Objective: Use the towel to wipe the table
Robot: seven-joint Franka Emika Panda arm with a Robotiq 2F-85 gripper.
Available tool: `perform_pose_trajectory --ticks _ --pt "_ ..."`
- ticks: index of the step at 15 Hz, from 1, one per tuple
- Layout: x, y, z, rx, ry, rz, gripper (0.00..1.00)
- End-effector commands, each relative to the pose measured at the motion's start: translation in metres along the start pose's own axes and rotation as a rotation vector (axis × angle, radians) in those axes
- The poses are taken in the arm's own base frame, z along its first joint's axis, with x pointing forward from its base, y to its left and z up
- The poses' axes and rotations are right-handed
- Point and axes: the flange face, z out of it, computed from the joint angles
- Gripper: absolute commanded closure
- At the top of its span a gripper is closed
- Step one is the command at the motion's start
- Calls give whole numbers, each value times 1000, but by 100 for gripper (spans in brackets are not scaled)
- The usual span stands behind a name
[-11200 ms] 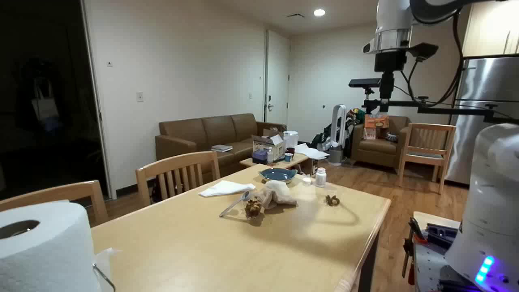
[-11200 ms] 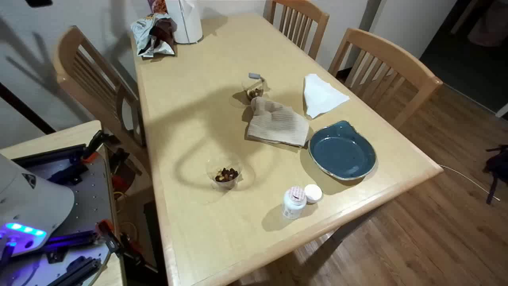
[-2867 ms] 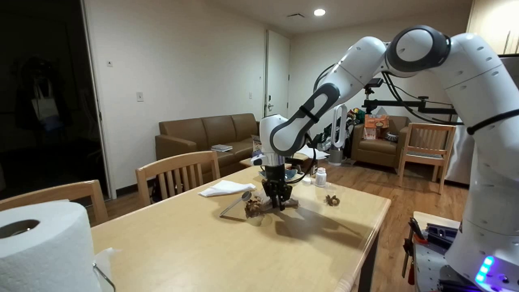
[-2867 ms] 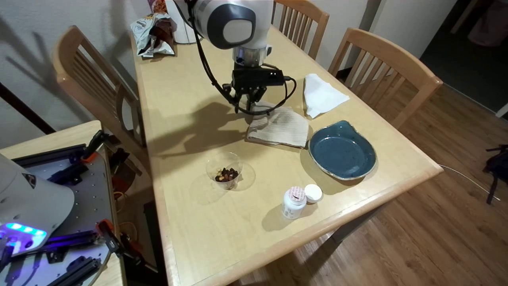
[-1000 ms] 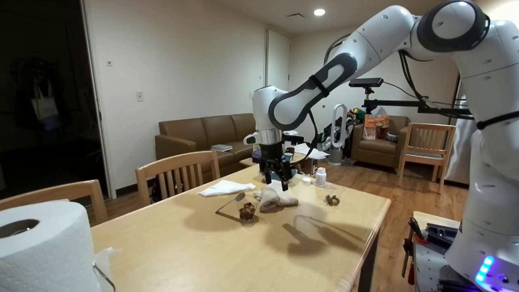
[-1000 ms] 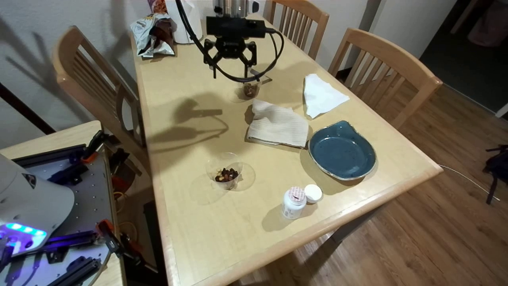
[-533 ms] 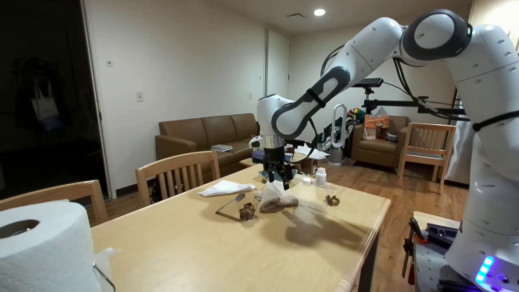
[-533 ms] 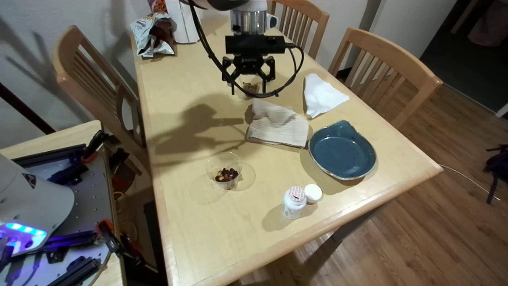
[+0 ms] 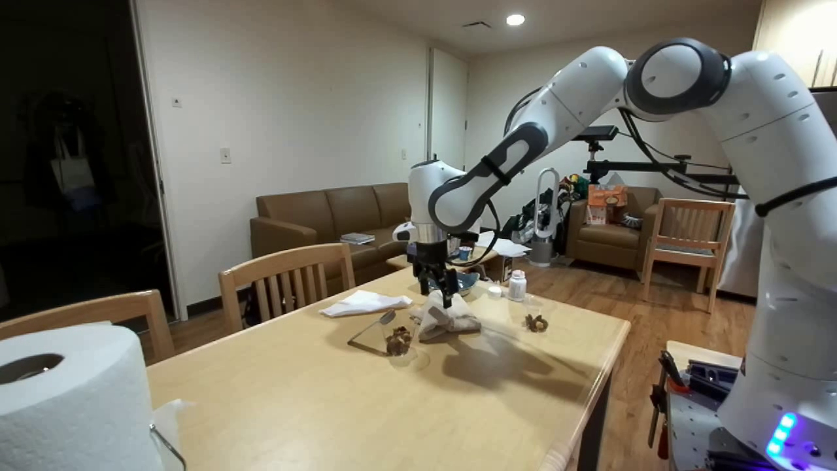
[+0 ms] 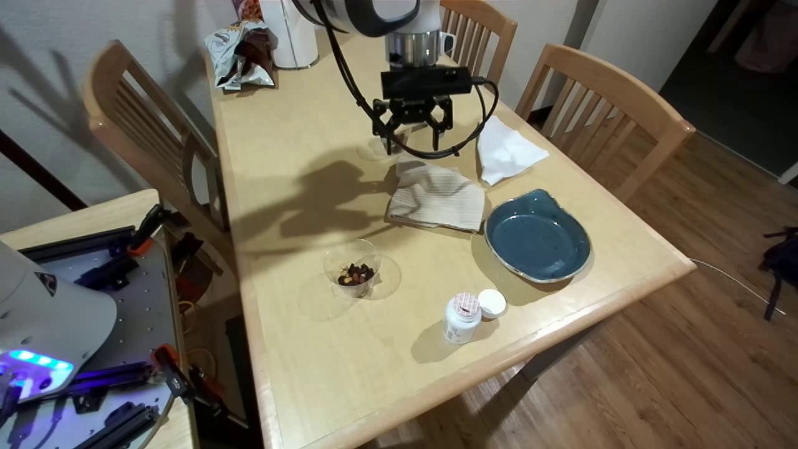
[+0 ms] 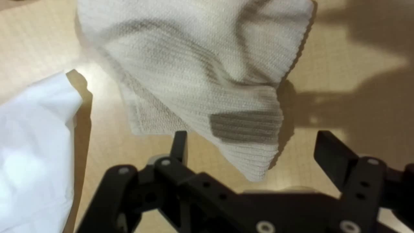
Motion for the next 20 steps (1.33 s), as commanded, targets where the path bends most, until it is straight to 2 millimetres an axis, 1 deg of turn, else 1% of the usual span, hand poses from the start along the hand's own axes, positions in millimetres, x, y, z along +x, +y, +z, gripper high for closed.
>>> perform_pose_trajectory --ticks 1,9,13,18,19,20 --pt "5 10 1 4 50 -43 0" --pt "12 2 4 114 116 -101 0" --pt "9 0 4 171 96 -111 0" --pt "4 0 3 201 57 -120 0" --pt "6 -5 4 179 50 -98 0" --pt "6 -5 4 182 49 -100 0"
